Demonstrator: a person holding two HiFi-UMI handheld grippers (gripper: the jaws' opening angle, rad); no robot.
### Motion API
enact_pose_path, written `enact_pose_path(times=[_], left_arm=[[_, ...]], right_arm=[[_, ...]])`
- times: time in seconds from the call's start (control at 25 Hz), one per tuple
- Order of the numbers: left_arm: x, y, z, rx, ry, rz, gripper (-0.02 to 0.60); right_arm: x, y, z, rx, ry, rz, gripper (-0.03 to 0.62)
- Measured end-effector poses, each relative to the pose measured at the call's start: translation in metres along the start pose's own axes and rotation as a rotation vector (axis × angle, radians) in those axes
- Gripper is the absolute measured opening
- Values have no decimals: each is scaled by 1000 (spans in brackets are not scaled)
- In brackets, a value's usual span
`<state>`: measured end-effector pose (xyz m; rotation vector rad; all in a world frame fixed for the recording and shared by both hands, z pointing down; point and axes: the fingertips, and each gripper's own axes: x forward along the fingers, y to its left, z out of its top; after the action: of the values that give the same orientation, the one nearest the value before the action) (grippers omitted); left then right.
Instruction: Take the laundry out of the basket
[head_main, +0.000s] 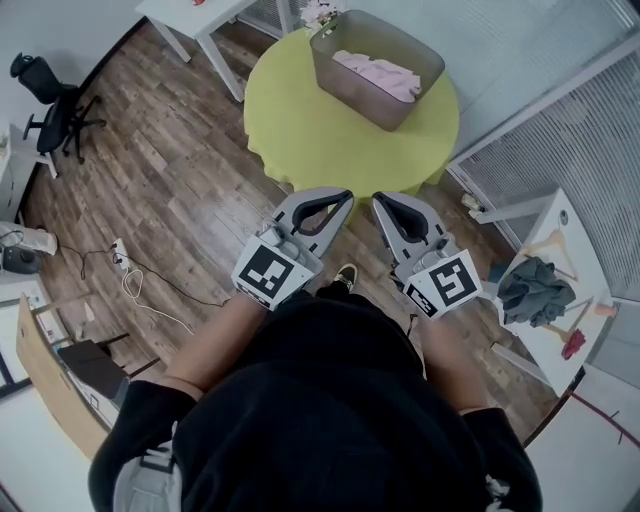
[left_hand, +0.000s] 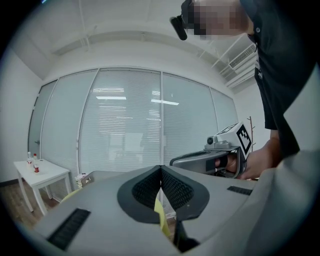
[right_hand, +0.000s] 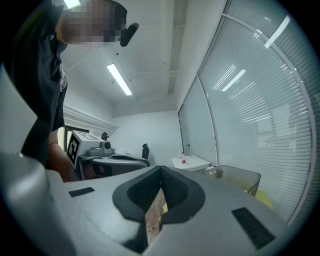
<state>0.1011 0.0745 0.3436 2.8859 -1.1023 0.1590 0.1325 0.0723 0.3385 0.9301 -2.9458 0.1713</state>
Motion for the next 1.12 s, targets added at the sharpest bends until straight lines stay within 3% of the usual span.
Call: enact_pose_path(times=[0.6, 1.12], left_arm=[[43, 33, 1, -4, 13, 31, 11], [91, 129, 1, -24, -8, -21, 11]], right_arm=[[24, -50, 3, 1, 3, 37, 23], [100, -115, 6, -15, 49, -51, 23]])
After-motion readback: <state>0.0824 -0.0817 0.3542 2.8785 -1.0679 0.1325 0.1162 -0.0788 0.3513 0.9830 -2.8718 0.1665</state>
